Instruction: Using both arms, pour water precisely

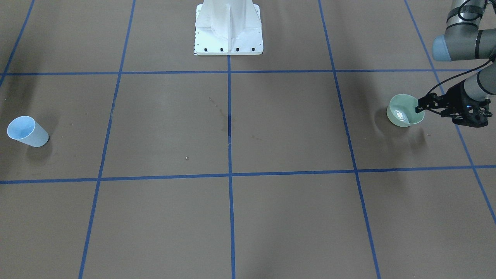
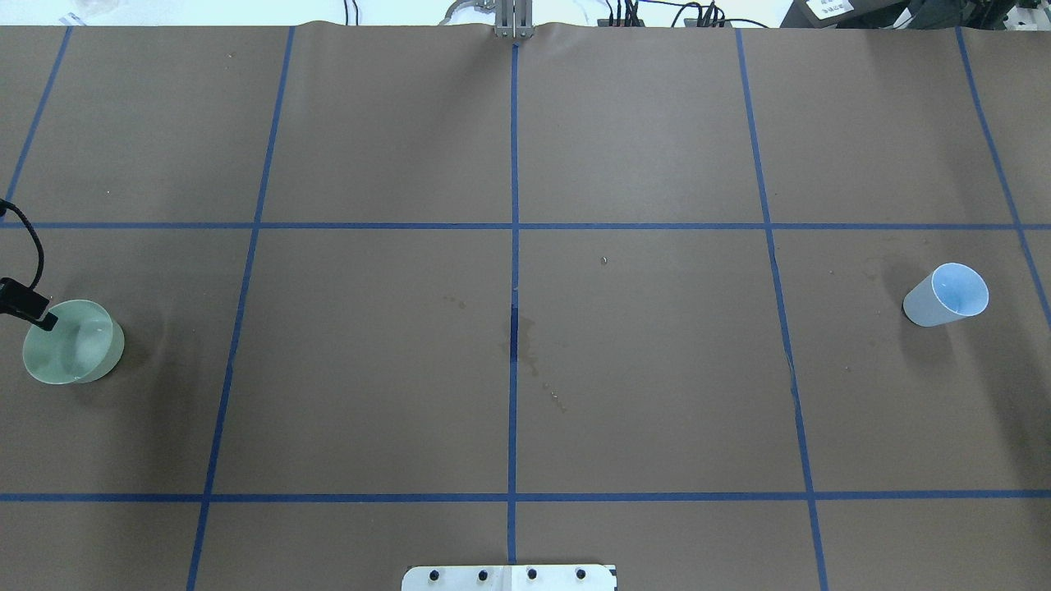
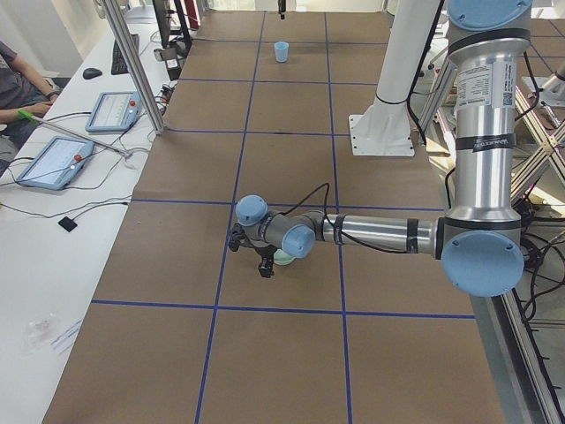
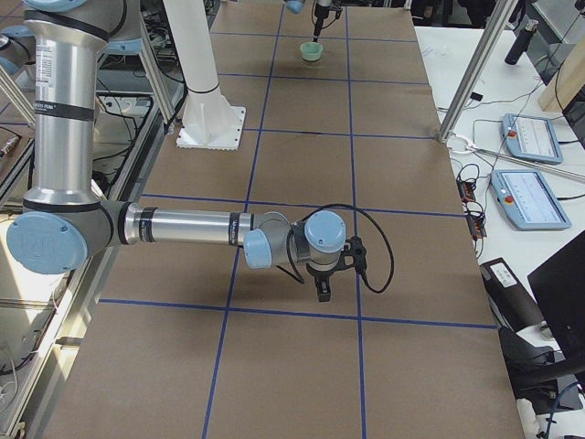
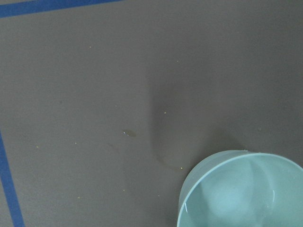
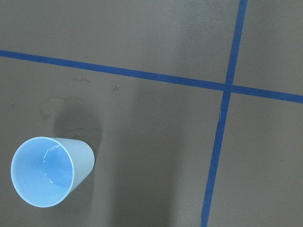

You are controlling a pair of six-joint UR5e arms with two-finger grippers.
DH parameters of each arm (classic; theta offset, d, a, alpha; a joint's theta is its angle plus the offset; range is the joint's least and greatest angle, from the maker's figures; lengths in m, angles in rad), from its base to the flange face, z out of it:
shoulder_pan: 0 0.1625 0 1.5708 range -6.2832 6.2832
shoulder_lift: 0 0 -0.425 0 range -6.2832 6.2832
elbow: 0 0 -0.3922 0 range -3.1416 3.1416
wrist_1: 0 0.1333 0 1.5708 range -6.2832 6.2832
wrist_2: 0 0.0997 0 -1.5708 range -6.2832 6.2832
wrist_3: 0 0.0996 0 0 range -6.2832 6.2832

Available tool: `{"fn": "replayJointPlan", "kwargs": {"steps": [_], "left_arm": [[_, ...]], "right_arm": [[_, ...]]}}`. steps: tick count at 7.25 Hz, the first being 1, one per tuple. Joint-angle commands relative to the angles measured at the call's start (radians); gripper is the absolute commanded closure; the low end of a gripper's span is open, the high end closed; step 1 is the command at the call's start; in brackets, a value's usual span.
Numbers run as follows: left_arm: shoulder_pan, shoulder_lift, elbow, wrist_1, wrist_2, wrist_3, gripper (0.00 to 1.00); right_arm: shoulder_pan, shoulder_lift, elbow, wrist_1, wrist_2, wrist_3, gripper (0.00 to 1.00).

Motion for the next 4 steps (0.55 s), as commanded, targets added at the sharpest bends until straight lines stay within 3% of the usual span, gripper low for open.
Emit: {"fn": "replayJointPlan", "kwargs": {"steps": [1,2,3,4], "left_arm": [[0.031,-0.018,0.022,-0.001,-0.001,-0.002,0.33],[0.048,-0.018,0.035,-0.001,0.001,-0.002,0.75],[0.056,-0.021,0.035,-0.001,0.001,0.0,1.0],[0.056,-0.045,0.033,0.012,-0.004,-0.006,1.0]], "right_arm": [[-0.004,0.0,-0.001,-0.001,0.01,0.007,0.0],[-0.004,0.0,-0.001,0.001,0.008,0.004,0.0],[-0.004,0.0,-0.001,0.002,0.008,0.004,0.0],[-0.004,0.001,-0.001,0.002,0.005,0.002,0.01]]}}
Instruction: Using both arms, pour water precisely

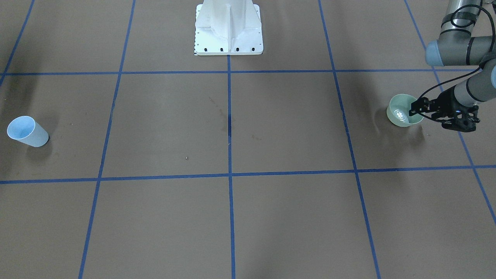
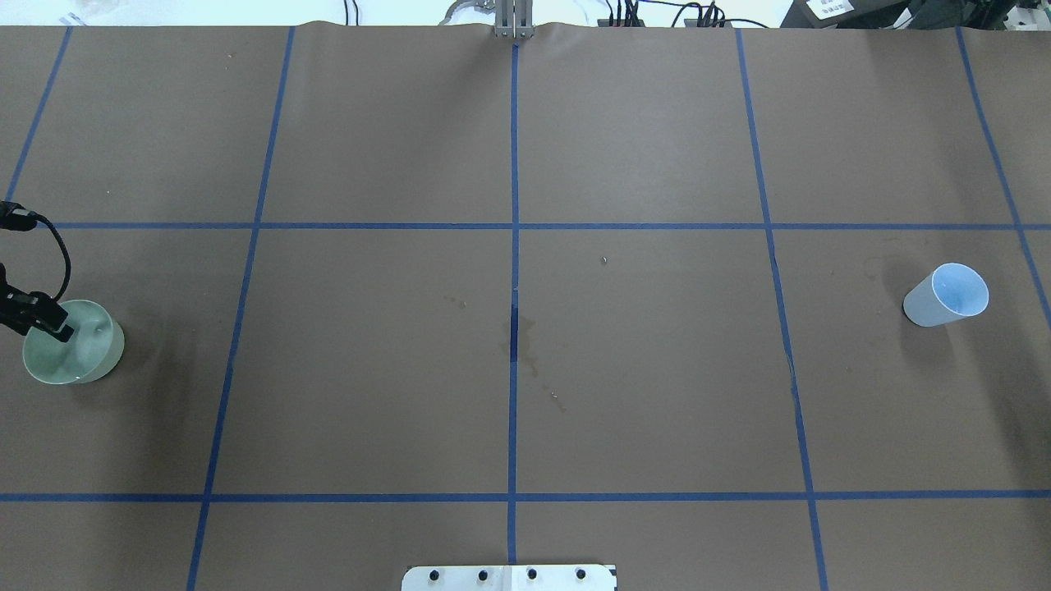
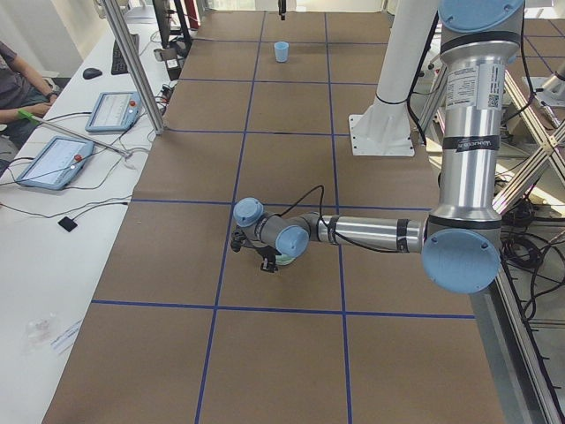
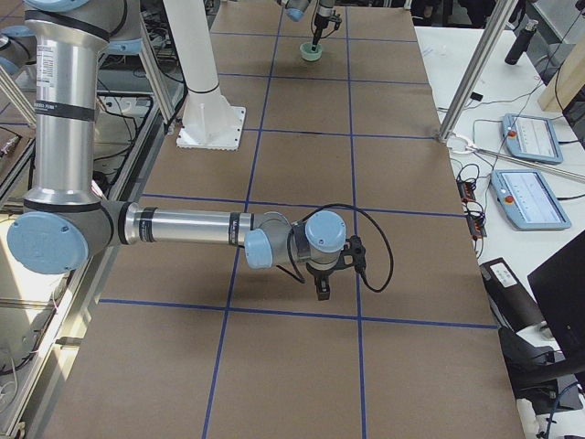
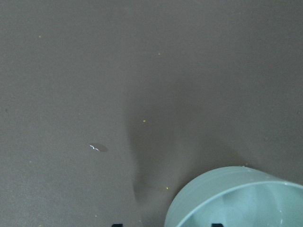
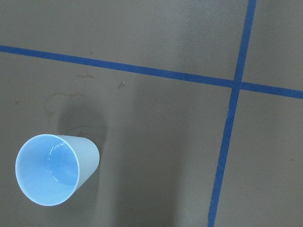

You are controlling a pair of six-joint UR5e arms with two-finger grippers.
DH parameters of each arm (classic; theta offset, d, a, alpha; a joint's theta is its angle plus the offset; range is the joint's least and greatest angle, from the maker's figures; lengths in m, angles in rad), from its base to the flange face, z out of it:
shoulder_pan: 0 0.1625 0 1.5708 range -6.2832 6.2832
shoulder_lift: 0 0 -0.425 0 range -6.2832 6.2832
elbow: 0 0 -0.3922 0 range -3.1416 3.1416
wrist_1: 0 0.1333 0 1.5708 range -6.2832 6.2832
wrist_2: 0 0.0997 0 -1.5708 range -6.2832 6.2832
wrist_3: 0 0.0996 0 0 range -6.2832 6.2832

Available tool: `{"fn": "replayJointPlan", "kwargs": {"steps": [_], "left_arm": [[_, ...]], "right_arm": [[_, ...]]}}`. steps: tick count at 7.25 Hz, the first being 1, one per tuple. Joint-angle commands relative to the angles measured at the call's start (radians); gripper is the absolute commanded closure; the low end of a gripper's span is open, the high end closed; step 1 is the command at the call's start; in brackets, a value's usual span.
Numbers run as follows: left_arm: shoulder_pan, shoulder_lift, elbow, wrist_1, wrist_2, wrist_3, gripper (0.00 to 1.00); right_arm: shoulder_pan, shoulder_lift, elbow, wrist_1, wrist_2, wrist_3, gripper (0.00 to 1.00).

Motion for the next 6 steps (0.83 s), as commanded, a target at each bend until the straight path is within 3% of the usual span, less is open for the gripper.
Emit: {"fn": "replayJointPlan", "kwargs": {"steps": [1,3,5,6], "left_arm": [[0.005,-0.035,0.0,0.013,-0.008,-0.003,1.0],[0.002,-0.106,-0.025,0.071,-0.097,-0.012,1.0],[0.014,-0.227,-0.126,0.13,-0.103,-0.282,1.0],[0.091,-0.296,-0.182,0.13,-0.099,-0.463,1.0]], "right_arm": [[0.0,0.001,0.0,0.001,-0.002,-0.001,0.01],[0.0,0.001,0.001,0.001,-0.001,-0.006,0.0],[0.0,0.001,0.004,0.001,-0.004,-0.011,0.0],[0.0,0.001,0.005,0.001,-0.005,-0.011,0.0]]}}
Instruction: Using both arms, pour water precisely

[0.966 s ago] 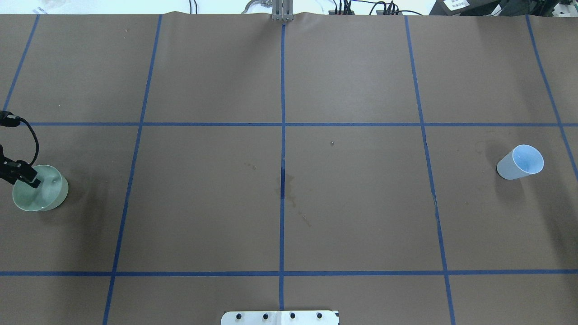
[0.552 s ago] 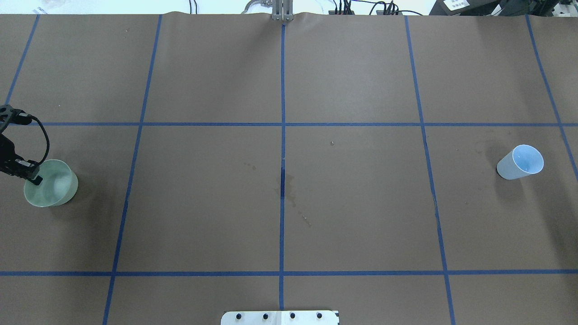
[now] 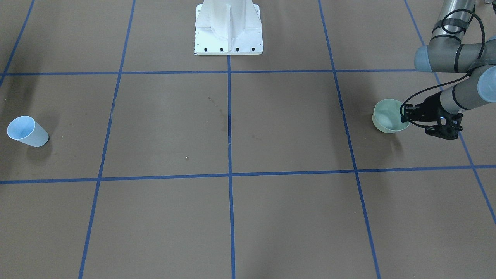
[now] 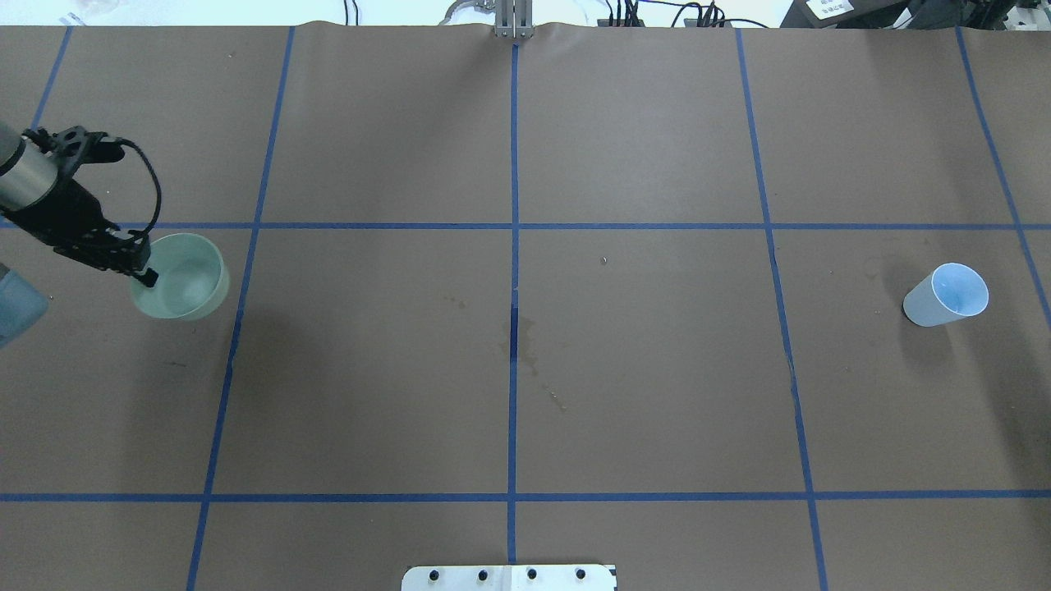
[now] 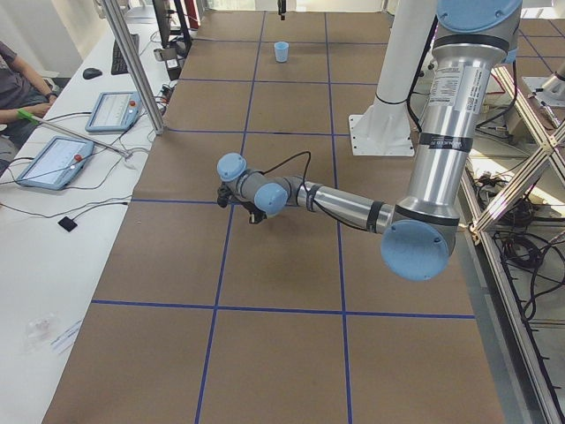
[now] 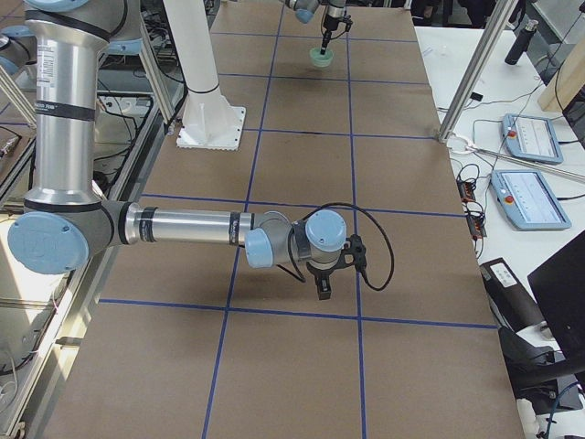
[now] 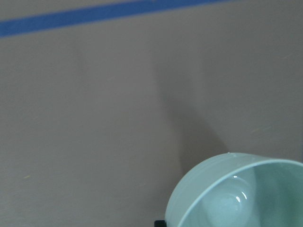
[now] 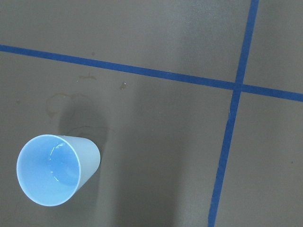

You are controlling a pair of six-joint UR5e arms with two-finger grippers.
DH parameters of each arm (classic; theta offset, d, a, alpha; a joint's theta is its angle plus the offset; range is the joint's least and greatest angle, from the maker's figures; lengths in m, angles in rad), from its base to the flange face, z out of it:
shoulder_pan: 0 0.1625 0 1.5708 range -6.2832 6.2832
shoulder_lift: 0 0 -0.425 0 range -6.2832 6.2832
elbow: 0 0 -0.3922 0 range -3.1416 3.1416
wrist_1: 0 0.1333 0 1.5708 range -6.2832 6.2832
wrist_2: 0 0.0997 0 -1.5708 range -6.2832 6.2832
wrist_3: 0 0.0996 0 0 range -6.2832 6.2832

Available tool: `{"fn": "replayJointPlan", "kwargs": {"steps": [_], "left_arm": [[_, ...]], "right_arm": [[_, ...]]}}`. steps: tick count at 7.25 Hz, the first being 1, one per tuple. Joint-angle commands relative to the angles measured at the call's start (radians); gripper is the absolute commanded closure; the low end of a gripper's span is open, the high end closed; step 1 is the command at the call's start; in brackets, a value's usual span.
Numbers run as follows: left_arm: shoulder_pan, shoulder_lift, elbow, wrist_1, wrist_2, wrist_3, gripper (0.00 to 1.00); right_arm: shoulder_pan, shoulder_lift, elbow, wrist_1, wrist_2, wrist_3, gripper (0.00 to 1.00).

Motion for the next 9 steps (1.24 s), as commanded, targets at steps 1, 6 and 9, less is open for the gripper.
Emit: {"fn": "replayJointPlan", "kwargs": {"steps": [1,6,9], "left_arm": [[0.187,-0.194,-0.076,0.011,0.034,-0.404,1.0],[0.455,-0.545,0.17,0.002,0.308,-0.621,1.0],[0.457,-0.565,0.224,0.002,0.31,-0.619,1.0]], "right_arm": [[0.0,0.0,0.003,0.003,-0.002,-0.002,0.0],[-0.003,-0.009,0.006,0.041,-0.007,-0.004,0.0],[-0.003,-0.009,0.007,0.041,-0.004,0.001,0.0]]}}
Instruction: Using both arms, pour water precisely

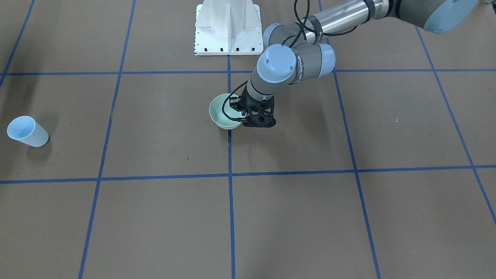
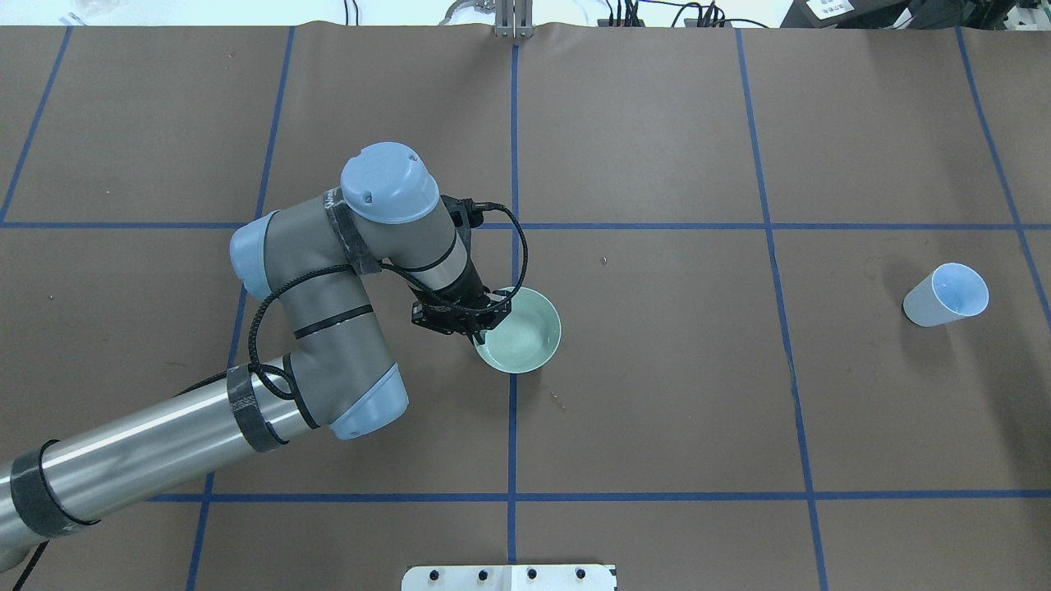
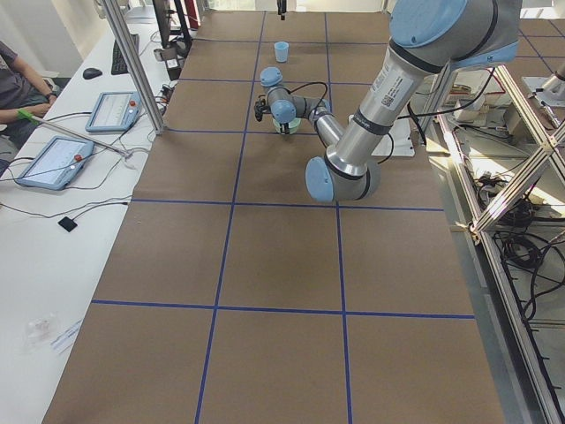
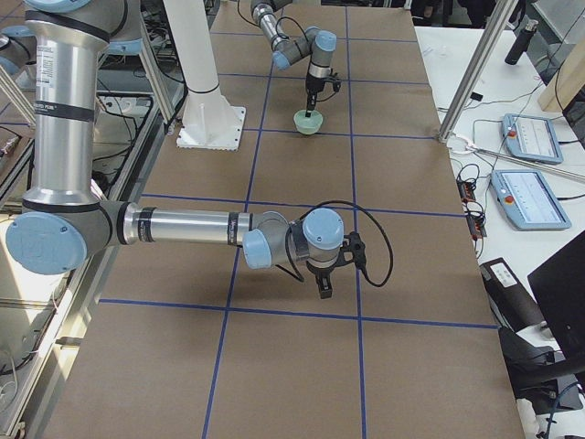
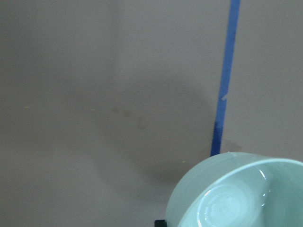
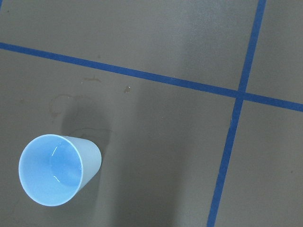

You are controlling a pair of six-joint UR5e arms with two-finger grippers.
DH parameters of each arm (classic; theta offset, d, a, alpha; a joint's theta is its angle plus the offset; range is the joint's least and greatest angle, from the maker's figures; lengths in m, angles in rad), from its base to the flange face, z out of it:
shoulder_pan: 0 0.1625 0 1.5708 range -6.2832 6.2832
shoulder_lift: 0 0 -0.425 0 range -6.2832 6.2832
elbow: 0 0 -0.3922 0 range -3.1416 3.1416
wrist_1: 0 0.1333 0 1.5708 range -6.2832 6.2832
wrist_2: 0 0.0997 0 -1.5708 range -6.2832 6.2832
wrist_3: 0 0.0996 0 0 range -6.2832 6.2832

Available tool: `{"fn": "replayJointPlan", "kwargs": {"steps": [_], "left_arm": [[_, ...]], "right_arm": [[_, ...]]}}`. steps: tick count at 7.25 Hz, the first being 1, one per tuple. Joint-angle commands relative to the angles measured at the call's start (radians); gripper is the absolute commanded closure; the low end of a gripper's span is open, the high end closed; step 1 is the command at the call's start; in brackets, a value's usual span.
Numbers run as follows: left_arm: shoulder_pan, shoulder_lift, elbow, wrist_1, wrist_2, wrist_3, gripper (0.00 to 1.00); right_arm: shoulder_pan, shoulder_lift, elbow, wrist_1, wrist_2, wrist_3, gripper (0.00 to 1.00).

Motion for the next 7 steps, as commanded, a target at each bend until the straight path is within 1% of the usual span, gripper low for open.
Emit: {"fn": "replayJointPlan", "kwargs": {"steps": [1,3,4,5,6,7], "left_arm": [[0.002,-0.012,0.03,-0.002,0.003,0.001,1.0],[0.002,-0.012,0.041,-0.019,0.003,0.002,1.0],[0.002,-0.012,0.043,-0.019,0.003,0.002,0.98],[0.002,-0.012,0.043,-0.019,0.004,0.002,0.76],[0.0,-0.012,0.043,-0.019,0.006,0.004,0.43],[0.0,-0.012,0.043,-0.032,0.021,0.005,0.25]], "right_arm": [[-0.002,0.0,-0.001,0.0,0.003,0.011,0.0],[-0.002,0.001,-0.001,0.002,0.003,0.011,0.0],[-0.002,0.001,-0.001,0.002,0.002,0.013,0.0],[-0.002,0.001,-0.001,0.003,0.0,0.011,0.0],[-0.002,0.0,-0.001,0.002,0.002,0.016,0.0],[-0.002,0.0,-0.003,0.003,0.003,0.011,0.0]]}}
